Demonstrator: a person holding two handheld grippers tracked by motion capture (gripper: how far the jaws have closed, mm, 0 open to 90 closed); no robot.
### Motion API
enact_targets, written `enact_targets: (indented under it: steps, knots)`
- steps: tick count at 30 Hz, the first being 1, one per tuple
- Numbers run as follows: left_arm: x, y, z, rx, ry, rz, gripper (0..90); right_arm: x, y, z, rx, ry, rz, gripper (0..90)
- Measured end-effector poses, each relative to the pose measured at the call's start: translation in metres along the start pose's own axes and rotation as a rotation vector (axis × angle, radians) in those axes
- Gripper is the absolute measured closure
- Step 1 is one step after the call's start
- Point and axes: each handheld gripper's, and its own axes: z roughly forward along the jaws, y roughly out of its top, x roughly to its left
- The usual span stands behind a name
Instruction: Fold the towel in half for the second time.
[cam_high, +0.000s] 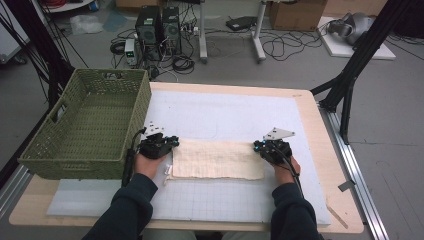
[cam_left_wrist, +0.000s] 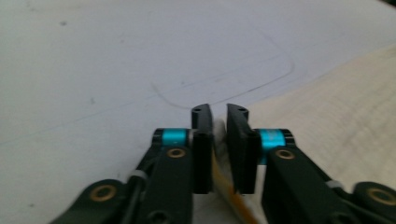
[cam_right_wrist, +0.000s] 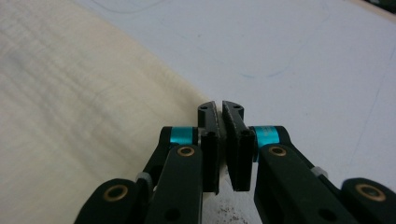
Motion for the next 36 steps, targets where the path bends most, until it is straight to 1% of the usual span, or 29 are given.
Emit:
enact_targets:
  steps: [1,2,3,4,6,8,9,10,11,12,13,14,15,16,18,19,20,21,23,25,27,29,30,31,32,33,34,35,36]
  knots:
    - [0.002,0.001,0.0,-0.006,0.013,-0.022,64.1,-0.001,0.0,0.002,0.006,-0.002,0.003,85.3]
    - [0.004,0.001,0.0,-0.005,0.006,-0.024,58.6,-0.003,-0.001,0.004,0.013,0.0,0.016,84.8]
    - [0.005,0.003,0.001,-0.007,0.009,0.004,56.0,-0.004,-0.001,0.004,0.015,0.006,0.02,84.3]
    - [0.005,0.004,0.001,-0.016,0.012,0.02,52.9,-0.005,-0.001,0.005,0.019,0.004,0.025,84.1]
    - [0.005,0.008,0.003,-0.021,-0.004,0.017,49.3,-0.006,-0.001,0.006,0.022,0.009,0.029,83.7]
    - [0.004,0.011,0.008,0.004,0.002,0.038,42.0,-0.006,-0.001,0.006,0.026,0.012,0.028,83.7]
    - [0.003,0.012,0.011,0.008,-0.006,0.043,40.7,-0.006,-0.001,0.007,0.028,0.013,0.026,83.7]
    - [0.002,0.012,0.012,0.023,-0.006,0.058,41.0,-0.006,-0.001,0.006,0.032,0.014,0.023,83.7]
    - [0.001,0.01,0.015,0.054,-0.004,0.068,41.5,-0.006,-0.001,0.007,0.034,0.017,0.024,83.7]
    - [0.001,0.009,0.017,0.075,-0.004,0.076,44.2,-0.005,-0.001,0.006,0.034,0.015,0.023,83.8]
    - [-0.001,0.009,0.016,0.071,-0.009,0.089,47.1,-0.005,-0.001,0.006,0.035,0.015,0.022,83.8]
    - [-0.002,0.009,0.016,0.081,-0.021,0.11,51.7,-0.006,-0.001,0.006,0.038,0.016,0.019,83.7]
    - [-0.004,0.008,0.016,0.092,-0.028,0.122,58.8,-0.006,-0.001,0.006,0.044,0.014,0.012,83.7]
    - [-0.005,0.008,0.016,0.105,-0.04,0.154,68.2,-0.006,-0.002,0.006,0.046,0.015,0.01,82.6]
    - [-0.009,0.007,0.017,0.108,-0.046,0.199,83.1,-0.006,0.0,0.005,0.066,0.012,0.015,76.7]
    - [-0.01,0.007,0.017,0.109,-0.043,0.2,84.9,-0.007,0.001,0.004,0.076,0.004,0.015,71.1]
    - [-0.009,0.008,0.017,0.109,-0.044,0.19,85.8,-0.009,0.003,0.003,0.086,-0.001,0.033,67.9]
    - [-0.008,0.008,0.017,0.106,-0.046,0.182,86.2,-0.012,0.005,0.001,0.084,0.005,0.053,65.5]
    - [-0.007,0.008,0.016,0.108,-0.045,0.179,86.3,-0.017,0.01,-0.004,0.042,-0.008,0.086,59.1]
    - [-0.007,0.008,0.016,0.107,-0.045,0.178,86.3,-0.022,0.017,-0.003,0.008,0.011,0.107,53.8]
    - [-0.007,0.008,0.016,0.104,-0.048,0.169,86.3,-0.022,0.021,0.002,0.019,0.042,0.109,51.6]
    - [-0.005,0.008,0.016,0.102,-0.049,0.155,86.3,-0.021,0.024,0.013,0.059,0.057,0.085,50.6]
    - [-0.004,0.008,0.016,0.103,-0.052,0.149,86.3,-0.021,0.023,0.02,0.091,0.074,0.079,50.5]
    - [-0.004,0.008,0.015,0.098,-0.052,0.137,86.4,-0.02,0.023,0.023,0.108,0.079,0.075,51.1]
    - [-0.002,0.008,0.015,0.098,-0.056,0.13,86.4,-0.02,0.022,0.027,0.127,0.094,0.071,54.3]
    - [-0.002,0.008,0.015,0.094,-0.06,0.118,86.4,-0.021,0.021,0.029,0.133,0.122,0.069,63.8]
    - [-0.001,0.008,0.014,0.091,-0.066,0.106,86.5,-0.022,0.02,0.028,0.131,0.161,0.075,73.3]
    - [0.0,0.008,0.014,0.089,-0.07,0.097,86.5,-0.021,0.021,0.027,0.134,0.175,0.071,80.9]
    - [0.001,0.008,0.013,0.086,-0.071,0.09,86.7,-0.02,0.022,0.026,0.142,0.172,0.055,86.3]
